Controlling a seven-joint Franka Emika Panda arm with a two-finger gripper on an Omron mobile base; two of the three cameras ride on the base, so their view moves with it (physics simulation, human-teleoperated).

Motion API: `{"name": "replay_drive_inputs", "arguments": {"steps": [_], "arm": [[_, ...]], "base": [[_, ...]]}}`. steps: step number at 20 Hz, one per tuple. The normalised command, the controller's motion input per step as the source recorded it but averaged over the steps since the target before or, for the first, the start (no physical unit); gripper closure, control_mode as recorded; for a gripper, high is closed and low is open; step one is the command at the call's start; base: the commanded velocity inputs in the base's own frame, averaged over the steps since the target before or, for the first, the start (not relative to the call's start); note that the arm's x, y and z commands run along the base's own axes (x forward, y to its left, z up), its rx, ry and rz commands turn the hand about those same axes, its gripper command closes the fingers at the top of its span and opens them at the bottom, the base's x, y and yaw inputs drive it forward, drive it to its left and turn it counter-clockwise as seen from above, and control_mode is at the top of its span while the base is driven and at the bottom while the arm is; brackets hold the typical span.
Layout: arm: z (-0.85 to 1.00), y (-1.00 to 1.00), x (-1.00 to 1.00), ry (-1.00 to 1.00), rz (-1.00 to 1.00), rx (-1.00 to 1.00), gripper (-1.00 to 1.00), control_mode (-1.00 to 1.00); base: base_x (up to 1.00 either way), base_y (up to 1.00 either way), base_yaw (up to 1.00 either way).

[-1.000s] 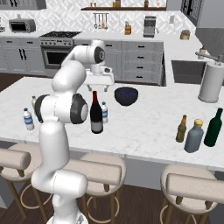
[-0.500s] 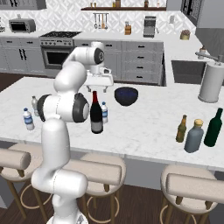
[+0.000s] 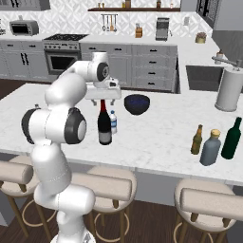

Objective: Move the plastic bottles in the middle to the plastics group, and the glass bottles in the middle to the glass group.

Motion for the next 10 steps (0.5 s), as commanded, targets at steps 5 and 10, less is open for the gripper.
{"name": "replay_drive_inputs", "arguments": {"steps": [5,10], "arm": [[0.02,0.15,0.1,-0.08,0.0,0.0,-1.0,-1.0],[0.2,0.13,0.52,0.04,0.0,0.0,-1.0,-1.0]], "base": [[0.0,0.0,0.0],[0.0,0.0,0.0]]}}
